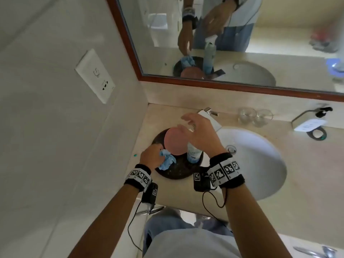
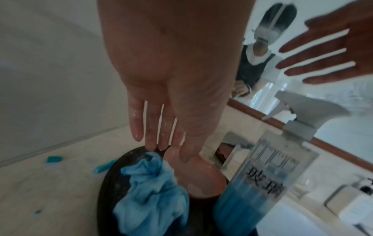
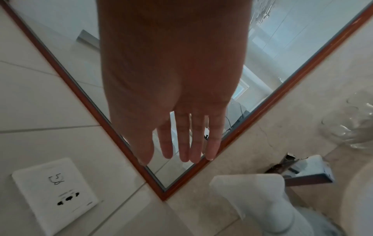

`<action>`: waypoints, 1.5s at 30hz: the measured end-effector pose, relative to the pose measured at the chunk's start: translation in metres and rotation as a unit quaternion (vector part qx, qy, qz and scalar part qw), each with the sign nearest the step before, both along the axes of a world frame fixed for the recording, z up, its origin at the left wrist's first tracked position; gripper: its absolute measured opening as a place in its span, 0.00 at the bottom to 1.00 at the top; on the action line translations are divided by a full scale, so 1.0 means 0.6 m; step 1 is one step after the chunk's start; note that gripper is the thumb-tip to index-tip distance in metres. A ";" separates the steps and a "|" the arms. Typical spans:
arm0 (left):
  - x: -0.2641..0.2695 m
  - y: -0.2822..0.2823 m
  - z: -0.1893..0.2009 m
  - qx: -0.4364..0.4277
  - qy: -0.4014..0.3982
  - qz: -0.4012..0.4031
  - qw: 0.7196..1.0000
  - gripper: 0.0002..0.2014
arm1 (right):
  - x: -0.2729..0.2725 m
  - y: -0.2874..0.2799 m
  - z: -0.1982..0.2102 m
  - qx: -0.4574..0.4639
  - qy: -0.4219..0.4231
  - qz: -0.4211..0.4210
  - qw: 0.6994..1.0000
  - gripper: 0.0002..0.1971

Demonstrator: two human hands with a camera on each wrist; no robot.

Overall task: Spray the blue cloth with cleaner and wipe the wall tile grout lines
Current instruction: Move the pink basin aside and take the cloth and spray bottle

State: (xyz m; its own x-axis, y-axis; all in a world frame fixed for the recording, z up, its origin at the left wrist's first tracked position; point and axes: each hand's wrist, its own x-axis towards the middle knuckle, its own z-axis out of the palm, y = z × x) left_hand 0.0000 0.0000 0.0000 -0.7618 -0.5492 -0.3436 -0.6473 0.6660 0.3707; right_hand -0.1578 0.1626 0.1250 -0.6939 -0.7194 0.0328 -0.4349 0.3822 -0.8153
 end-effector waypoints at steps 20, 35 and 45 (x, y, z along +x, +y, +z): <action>-0.094 -0.051 -0.056 0.147 0.029 0.117 0.982 0.02 | -0.001 0.035 -0.058 0.141 -0.068 -0.079 0.985 0.29; -0.145 -0.096 -0.139 0.145 -0.017 0.162 0.976 0.21 | -0.012 0.059 -0.071 0.095 -0.115 -0.130 0.980 0.29; -0.146 -0.094 -0.134 0.138 0.011 0.181 0.974 0.20 | -0.023 0.048 -0.062 0.109 -0.092 -0.064 0.988 0.16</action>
